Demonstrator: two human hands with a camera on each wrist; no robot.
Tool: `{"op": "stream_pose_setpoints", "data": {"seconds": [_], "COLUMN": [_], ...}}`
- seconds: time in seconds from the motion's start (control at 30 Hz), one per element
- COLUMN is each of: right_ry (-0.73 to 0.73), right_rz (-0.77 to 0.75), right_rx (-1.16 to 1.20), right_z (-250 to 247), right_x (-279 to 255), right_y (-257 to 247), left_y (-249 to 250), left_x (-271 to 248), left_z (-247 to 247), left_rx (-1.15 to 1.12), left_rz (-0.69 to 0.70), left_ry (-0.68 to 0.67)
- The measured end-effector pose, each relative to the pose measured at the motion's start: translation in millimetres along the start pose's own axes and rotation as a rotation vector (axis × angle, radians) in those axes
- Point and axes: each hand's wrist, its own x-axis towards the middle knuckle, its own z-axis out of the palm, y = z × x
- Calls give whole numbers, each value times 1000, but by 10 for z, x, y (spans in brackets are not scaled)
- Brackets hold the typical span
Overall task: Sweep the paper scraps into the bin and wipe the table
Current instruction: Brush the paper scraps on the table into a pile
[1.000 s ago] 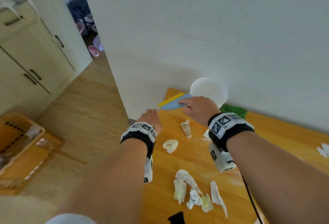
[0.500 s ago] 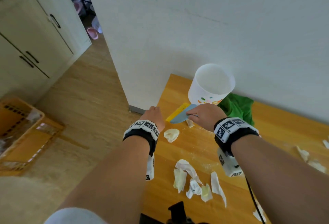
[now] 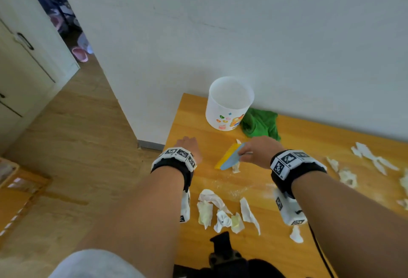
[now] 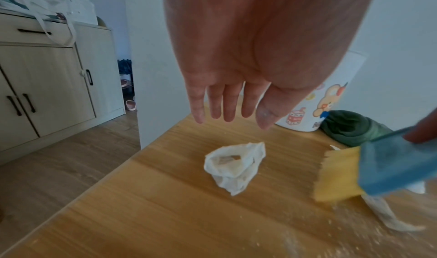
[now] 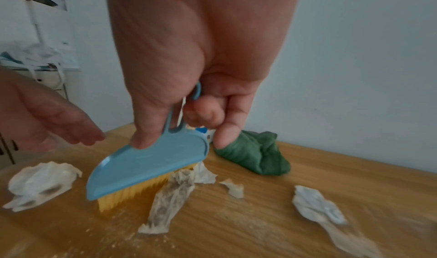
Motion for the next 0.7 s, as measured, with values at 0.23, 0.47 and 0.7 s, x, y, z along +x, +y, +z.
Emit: {"op": "stream_pose_setpoints", "data": {"seconds": [0.23, 0.47, 0.7], "right_ry": [-1, 248, 265], "right_rz": [188, 227, 314], "right_rx": [137, 467, 427], "right_z": [80, -51, 114], "right_x": [-254, -124, 10], "right_y": [259, 128, 10], "left_y": [50, -161, -296], "left_x": [-62, -113, -133], "left_z": [63, 81, 151], "left_rx": [-3, -32, -77], "left_rz": [30, -29, -57], "left_ry": [-1, 62, 43]}}
